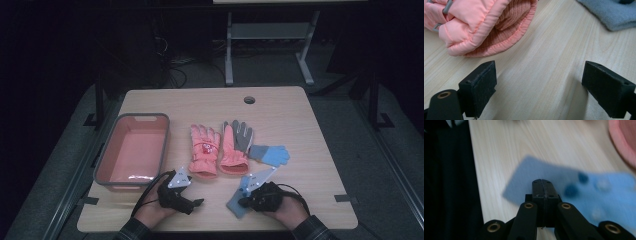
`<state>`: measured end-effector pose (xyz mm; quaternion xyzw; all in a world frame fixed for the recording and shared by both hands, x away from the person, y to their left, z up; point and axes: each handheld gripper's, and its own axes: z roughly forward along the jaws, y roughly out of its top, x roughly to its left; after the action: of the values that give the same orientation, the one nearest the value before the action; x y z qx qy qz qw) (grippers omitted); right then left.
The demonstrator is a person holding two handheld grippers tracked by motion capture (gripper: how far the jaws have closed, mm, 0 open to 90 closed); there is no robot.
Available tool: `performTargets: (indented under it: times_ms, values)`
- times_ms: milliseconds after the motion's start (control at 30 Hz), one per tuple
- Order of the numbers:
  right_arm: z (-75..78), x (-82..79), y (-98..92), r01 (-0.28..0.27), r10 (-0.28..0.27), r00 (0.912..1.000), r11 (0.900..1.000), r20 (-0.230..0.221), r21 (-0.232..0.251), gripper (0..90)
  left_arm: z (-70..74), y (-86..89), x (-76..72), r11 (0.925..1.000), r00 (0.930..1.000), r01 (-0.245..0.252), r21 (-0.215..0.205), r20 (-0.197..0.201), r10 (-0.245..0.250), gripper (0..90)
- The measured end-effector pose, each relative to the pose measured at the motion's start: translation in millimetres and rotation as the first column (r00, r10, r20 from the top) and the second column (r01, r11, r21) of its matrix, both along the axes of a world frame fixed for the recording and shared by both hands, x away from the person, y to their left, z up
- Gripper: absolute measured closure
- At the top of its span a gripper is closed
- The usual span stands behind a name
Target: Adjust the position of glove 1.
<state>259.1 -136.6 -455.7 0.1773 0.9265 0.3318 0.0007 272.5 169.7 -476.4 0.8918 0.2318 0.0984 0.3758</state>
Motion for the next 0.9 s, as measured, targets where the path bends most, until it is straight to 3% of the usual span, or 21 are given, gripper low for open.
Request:
performTargets:
  times_ms: [100, 233, 333, 500, 700, 767, 900]
  values:
    - [-0.8, -2.0, -14.7, 0.038, -0.038, 0.9989, 0.999, -0.026, -0.007, 89.8, 0.0, 0.0, 0.0, 1.0, 1.0, -0.001, -0.001, 0.0, 0.001, 11.7]
    - [-1.3, -1.6, -23.1, 0.041, -0.042, 0.9989, 0.999, -0.02, -0.014, 89.8, 0.0, 0.2, 0.1, 1.0, 1.0, -0.002, 0.001, 0.0, 0.002, 11.7]
    - [-0.6, -3.7, -36.2, 0.09, -0.09, 0.9948, 0.996, -0.047, -0.01, 89.7, 0.2, 0.7, 0.1, 1.0, 1.0, -0.005, 0.001, -0.002, 0.005, 11.7]
    - [-0.5, -1.1, -54.0, 0.122, -0.123, 0.9913, 0.992, -0.047, -0.019, 89.6, 0.3, 0.6, 0.0, 1.0, 1.0, -0.005, 0.002, -0.002, 0.005, 11.7]
    - [0.1, 4.1, -77.6, 0.189, -0.191, 0.9805, 0.982, -0.048, -0.026, 89.4, 0.0, 0.6, -0.2, 1.0, 1.0, -0.009, -0.003, -0.002, 0.009, 11.7]
    - [1.1, 8.2, -87.0, 0.224, -0.225, 0.9736, 0.974, -0.037, -0.043, 89.4, -0.3, 0.5, -0.2, 0.9999, 0.9999, -0.011, -0.006, 0.0, 0.011, 11.7]
    - [1.4, 12.1, -93.8, 0.241, -0.242, 0.9699, 0.969, -0.021, -0.055, 89.4, -0.3, 0.5, -0.3, 0.9999, 0.9999, -0.012, -0.006, -0.001, 0.012, 11.7]
